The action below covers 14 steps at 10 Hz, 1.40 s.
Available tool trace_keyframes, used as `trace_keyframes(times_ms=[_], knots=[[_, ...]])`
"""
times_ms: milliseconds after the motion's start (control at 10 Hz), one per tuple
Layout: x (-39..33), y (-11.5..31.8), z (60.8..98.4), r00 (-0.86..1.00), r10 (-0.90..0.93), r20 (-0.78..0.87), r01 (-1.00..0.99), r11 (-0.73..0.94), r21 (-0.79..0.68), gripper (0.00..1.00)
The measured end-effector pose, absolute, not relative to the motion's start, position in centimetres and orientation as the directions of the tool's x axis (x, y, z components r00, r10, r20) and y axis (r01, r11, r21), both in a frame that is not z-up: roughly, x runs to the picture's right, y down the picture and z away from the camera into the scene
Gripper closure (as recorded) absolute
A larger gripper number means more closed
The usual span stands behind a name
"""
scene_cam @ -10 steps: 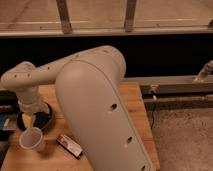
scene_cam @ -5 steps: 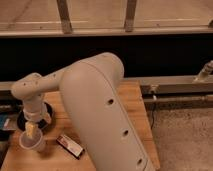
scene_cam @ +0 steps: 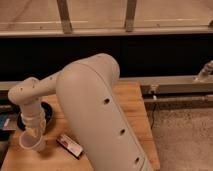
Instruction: Place the ceramic cup in the ceramic bowl
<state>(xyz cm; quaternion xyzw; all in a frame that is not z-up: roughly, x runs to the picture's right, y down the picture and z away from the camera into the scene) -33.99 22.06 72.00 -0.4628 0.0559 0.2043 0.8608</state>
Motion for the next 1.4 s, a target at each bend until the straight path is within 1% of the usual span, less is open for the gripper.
trace_keyframes(times_ms=[100,200,300,500,900,1000,1100,1200,1400], knots=[[-33.9,21.9,71.8,0.91,0.3,-0.287,-0.405,0.495,-0.769,0.94],[-34.0,21.8,71.8,0.909,0.302,-0.286,-0.406,0.5,-0.765,0.99],[-34.1,21.7,71.7,0.909,0.301,-0.288,-0.408,0.506,-0.76,1.0],[-33.9,19.3,70.7,0.909,0.298,-0.292,-0.415,0.562,-0.716,1.0],[-34.0,13.5,67.3,0.912,0.297,-0.283,-0.41,0.667,-0.622,1.0],[-33.8,11.3,66.7,0.911,0.302,-0.282,-0.413,0.696,-0.587,1.0],[-34.1,10.3,66.5,0.911,0.301,-0.282,-0.412,0.707,-0.576,1.0],[-34.5,9.0,66.8,0.915,0.297,-0.275,-0.404,0.716,-0.57,1.0],[-35.3,6.4,69.4,0.918,0.303,-0.257,-0.398,0.711,-0.58,1.0]])
